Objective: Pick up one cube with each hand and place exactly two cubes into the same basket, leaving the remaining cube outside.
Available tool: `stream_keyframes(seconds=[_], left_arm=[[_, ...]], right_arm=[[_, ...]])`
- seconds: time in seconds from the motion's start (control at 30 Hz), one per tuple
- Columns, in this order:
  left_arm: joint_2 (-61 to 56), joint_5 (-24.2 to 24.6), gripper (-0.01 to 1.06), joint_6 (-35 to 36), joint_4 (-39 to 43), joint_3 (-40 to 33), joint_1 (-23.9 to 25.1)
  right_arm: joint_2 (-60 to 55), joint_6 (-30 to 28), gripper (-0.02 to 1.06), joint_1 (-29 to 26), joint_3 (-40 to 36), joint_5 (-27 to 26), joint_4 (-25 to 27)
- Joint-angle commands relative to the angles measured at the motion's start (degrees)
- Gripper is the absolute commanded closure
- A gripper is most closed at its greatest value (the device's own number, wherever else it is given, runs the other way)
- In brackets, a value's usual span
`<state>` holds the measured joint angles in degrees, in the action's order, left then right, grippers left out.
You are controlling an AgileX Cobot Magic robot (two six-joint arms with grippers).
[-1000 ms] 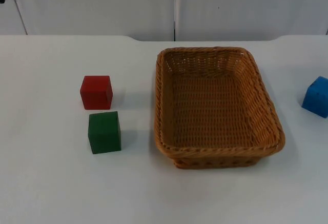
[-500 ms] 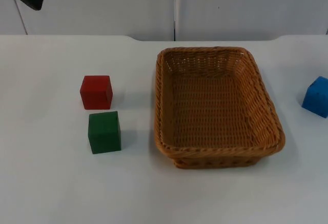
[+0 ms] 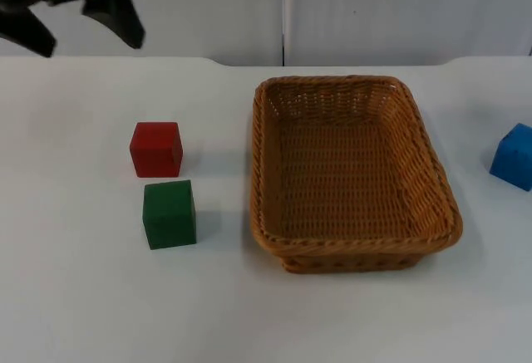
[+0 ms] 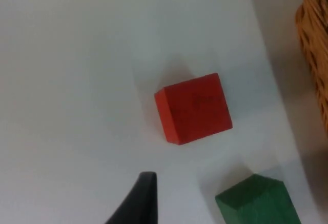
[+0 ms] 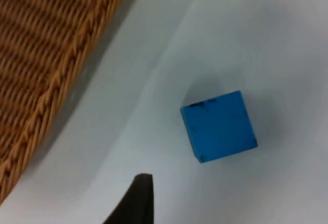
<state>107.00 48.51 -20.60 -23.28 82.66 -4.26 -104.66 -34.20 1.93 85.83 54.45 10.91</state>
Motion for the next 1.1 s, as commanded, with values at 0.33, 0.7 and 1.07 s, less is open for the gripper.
stream_keyframes(seconds=[0.33,0.7,1.07], left_arm=[[12.5,0.7,0.0,0.1,-1.4,8.2,-1.1],[18.8,0.1,0.0,0.4,-2.0,12.0,-1.5],[25.4,-3.3,0.0,1.9,-1.8,13.0,-2.8]], right_arm=[[-7.9,-2.7,0.09,2.0,0.4,-3.0,-5.0],[-17.0,-2.9,0.09,2.8,4.4,-3.7,-5.2],[-21.1,-2.9,0.09,2.8,4.4,-7.5,-5.7]])
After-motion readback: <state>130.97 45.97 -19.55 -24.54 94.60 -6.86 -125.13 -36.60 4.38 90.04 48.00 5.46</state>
